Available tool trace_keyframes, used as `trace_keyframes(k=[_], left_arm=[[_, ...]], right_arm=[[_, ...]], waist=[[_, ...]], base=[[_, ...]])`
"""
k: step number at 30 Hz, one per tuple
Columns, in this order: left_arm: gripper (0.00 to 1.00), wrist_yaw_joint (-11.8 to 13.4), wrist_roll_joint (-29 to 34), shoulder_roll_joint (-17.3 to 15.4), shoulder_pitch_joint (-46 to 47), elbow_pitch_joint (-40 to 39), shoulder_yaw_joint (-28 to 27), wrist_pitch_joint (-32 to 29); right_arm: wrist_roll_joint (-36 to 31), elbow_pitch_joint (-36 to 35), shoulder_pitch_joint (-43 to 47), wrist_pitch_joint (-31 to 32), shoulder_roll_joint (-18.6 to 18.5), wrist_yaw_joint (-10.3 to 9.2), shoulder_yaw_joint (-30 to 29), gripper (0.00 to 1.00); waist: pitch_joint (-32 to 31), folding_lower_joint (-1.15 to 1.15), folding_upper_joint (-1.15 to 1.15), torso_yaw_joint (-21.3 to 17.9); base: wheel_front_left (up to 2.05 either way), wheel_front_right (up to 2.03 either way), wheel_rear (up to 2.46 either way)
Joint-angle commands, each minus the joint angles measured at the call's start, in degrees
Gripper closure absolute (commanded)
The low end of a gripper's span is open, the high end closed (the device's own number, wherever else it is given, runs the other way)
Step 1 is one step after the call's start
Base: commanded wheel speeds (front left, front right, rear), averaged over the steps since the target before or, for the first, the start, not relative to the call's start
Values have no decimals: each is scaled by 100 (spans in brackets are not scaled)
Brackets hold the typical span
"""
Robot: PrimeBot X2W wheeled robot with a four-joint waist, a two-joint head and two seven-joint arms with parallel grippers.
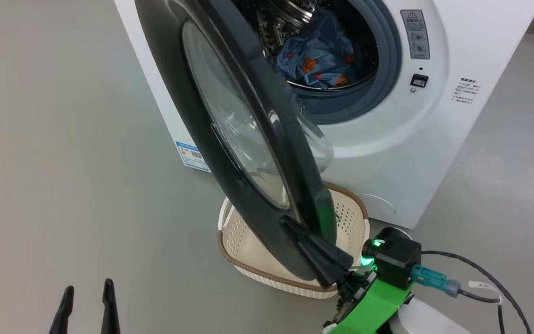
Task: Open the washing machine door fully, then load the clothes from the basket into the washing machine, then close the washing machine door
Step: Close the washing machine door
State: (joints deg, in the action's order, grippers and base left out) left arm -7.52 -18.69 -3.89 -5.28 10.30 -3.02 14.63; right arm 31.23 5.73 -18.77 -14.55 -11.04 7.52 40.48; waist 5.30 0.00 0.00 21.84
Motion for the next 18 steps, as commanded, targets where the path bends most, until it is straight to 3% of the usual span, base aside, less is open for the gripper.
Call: trace_keyframes(k=[1, 18], left_arm=[[0, 3, -51, -23, 258, -136, -166, 37], [0, 3, -73, -8, 402, -164, -40, 37]], right_arm=[[-46, -62, -185, -45, 0, -3, -55, 100], [-126, 383, -408, -45, -50, -3, -762, 100]], waist=[[19, 0, 0, -14], [265, 0, 0, -99]], base=[[0, 0, 0], [0, 0, 0]])
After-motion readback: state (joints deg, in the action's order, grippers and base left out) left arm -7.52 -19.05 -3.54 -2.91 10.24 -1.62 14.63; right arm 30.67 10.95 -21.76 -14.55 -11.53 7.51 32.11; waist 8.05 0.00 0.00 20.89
